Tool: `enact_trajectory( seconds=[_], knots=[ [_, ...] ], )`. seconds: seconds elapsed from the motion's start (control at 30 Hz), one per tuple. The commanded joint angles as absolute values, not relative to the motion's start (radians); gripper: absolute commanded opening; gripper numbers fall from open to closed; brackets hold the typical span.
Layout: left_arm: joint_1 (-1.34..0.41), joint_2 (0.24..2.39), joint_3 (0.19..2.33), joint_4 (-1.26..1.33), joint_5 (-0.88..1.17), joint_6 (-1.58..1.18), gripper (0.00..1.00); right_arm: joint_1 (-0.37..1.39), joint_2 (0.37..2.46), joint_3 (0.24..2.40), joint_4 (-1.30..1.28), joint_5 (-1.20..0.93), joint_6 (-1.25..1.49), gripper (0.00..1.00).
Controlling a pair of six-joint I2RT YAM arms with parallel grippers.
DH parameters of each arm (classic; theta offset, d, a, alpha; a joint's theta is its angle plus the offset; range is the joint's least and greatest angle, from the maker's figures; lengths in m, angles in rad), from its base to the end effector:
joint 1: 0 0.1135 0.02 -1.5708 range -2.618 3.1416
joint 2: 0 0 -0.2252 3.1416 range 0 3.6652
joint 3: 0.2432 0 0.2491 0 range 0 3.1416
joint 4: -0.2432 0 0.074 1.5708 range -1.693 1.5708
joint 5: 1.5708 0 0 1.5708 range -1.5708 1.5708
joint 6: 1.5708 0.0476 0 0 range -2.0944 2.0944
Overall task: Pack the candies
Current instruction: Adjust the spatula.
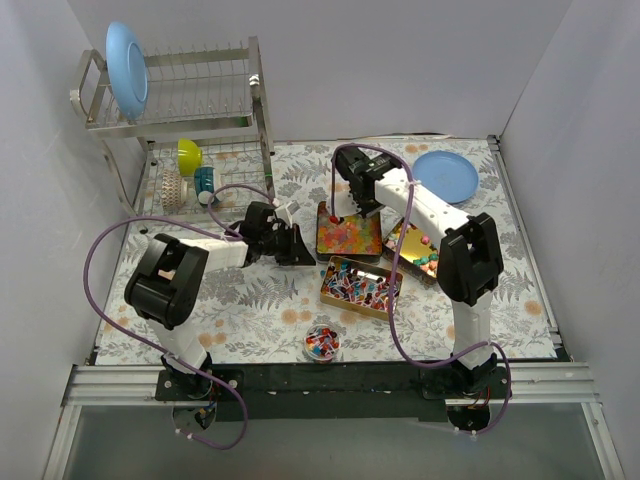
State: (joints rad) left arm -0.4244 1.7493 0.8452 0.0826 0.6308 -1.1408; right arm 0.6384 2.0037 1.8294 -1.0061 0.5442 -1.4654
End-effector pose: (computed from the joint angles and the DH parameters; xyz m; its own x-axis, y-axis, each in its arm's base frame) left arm 0.2921 -0.1628 0.0999 -0.9132 -0.3929 0.1086 -0.3152 0.5119 -0.7991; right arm 0.3412 0.2225 0.2290 0.2715 -0.8580 0.4361 -0.7755 -0.4634 -0.4288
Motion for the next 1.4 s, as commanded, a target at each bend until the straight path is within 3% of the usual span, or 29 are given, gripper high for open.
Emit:
enact_trajectory(
  seconds=[0.0, 0.27, 0.83, 1.07, 1.37],
  knots=[
    [-0.439, 1.74, 0.828, 0.153, 0.684, -1.152, 0.0, 0.646, 1.994, 1.78, -0.985, 0.775, -1.922, 0.01],
    [-0.456, 1.738, 0.804, 0.204, 0.686, -1.16, 0.0, 0.687, 1.93, 1.597, -0.933, 0.766, -1.953, 0.01],
    [-0.477, 1.801, 0.815, 0.219, 0.676, -1.17, 0.0, 0.759, 2.098, 1.804, -1.298, 0.58, -1.331, 0.01],
    [-0.476, 1.819, 0.816, 0.229, 0.672, -1.19, 0.0, 0.747, 2.14, 1.81, -1.307, 0.538, -1.105, 0.01],
    [-0.459, 1.881, 0.825, 0.284, 0.71, -1.247, 0.0, 0.749, 2.161, 1.835, -1.305, 0.443, -1.009, 0.01]
  ],
)
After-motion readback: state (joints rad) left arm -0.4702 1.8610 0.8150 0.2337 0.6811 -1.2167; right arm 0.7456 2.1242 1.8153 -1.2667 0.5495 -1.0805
